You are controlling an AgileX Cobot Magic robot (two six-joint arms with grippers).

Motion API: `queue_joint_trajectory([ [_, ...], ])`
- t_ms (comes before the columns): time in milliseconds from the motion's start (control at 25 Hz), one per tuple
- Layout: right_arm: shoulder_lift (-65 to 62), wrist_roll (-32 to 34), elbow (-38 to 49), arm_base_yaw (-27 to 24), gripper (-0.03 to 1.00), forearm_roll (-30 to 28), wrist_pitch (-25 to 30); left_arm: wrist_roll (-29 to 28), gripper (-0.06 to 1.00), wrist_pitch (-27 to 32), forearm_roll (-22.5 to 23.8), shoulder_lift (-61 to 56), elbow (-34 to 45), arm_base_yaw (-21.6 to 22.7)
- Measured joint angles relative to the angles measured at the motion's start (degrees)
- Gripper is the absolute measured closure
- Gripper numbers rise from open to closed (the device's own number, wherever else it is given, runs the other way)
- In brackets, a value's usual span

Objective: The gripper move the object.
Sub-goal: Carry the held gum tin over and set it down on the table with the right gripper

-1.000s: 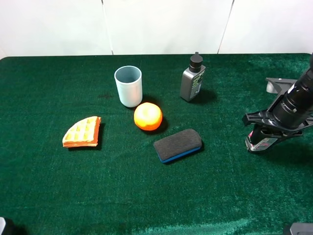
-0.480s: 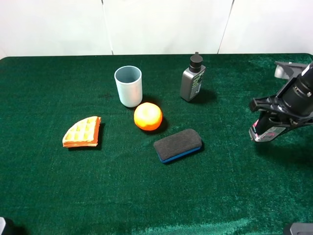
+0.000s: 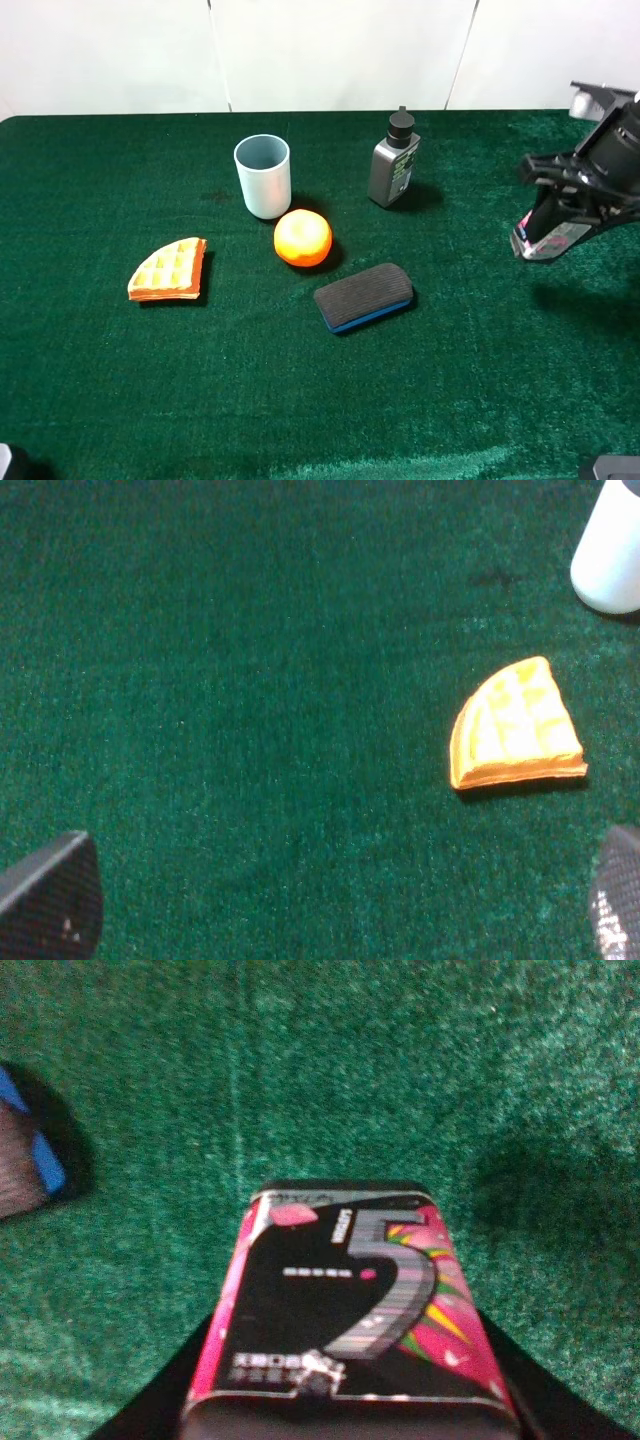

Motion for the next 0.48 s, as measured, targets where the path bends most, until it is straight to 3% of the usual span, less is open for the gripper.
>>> queue_joint_trajectory([
  [480,0.05,0.26,-11.92,0.00,0.63,3.00,3.94,0.00,-0.05,0.00,0.00,0.00,0.00,0.00],
])
